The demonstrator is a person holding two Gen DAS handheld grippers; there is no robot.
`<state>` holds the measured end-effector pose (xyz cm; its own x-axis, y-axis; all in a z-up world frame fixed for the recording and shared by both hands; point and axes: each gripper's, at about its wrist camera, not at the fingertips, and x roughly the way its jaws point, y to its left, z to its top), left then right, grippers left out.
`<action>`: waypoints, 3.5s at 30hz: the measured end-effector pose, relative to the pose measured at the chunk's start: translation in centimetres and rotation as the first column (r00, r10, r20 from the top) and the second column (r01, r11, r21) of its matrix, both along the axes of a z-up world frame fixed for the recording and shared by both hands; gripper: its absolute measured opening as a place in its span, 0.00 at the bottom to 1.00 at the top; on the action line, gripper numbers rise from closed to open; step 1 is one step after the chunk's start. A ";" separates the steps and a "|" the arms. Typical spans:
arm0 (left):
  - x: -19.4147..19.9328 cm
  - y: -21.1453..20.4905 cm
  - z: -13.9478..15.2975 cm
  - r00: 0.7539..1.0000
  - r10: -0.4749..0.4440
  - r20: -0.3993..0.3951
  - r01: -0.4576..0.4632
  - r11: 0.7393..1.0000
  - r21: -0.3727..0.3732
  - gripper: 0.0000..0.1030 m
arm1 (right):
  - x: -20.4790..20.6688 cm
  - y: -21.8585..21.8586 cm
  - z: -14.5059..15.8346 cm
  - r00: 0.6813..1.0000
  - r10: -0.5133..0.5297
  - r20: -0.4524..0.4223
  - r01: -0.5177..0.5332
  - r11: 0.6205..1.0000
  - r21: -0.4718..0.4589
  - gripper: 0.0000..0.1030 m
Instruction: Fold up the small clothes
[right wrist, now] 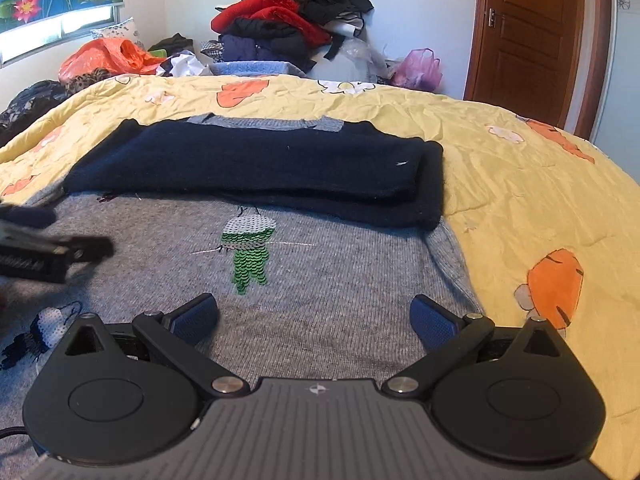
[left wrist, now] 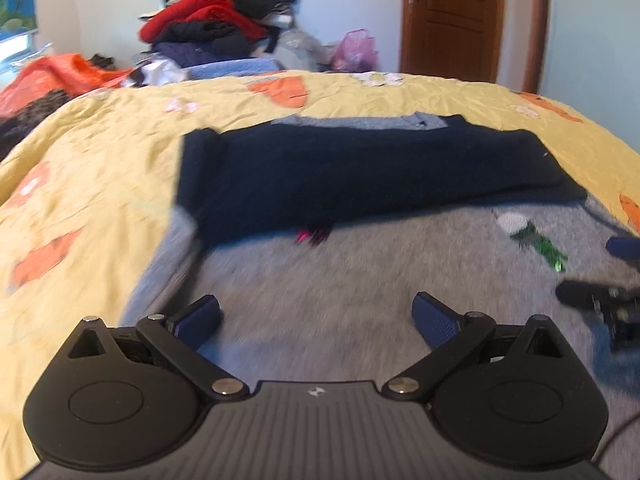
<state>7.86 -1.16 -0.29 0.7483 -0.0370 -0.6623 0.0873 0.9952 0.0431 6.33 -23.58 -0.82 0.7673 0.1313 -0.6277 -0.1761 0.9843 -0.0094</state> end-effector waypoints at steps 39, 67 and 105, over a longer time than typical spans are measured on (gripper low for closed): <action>-11.6 -0.5 0.3 0.995 -0.069 0.071 0.053 0.977 0.206 1.00 | -8.2 -0.6 0.0 0.999 -0.052 -0.007 0.052 0.999 -0.007 1.00; -18.9 0.1 1.5 0.987 -0.158 -0.003 0.157 0.976 0.154 1.00 | -15.9 0.5 2.3 0.986 0.125 -0.111 -0.125 0.992 0.006 1.00; -20.9 17.3 -1.1 0.933 -0.167 -0.320 -0.191 0.525 -0.830 0.99 | -19.6 -13.7 -1.4 0.814 0.328 -0.480 0.218 0.592 0.776 0.47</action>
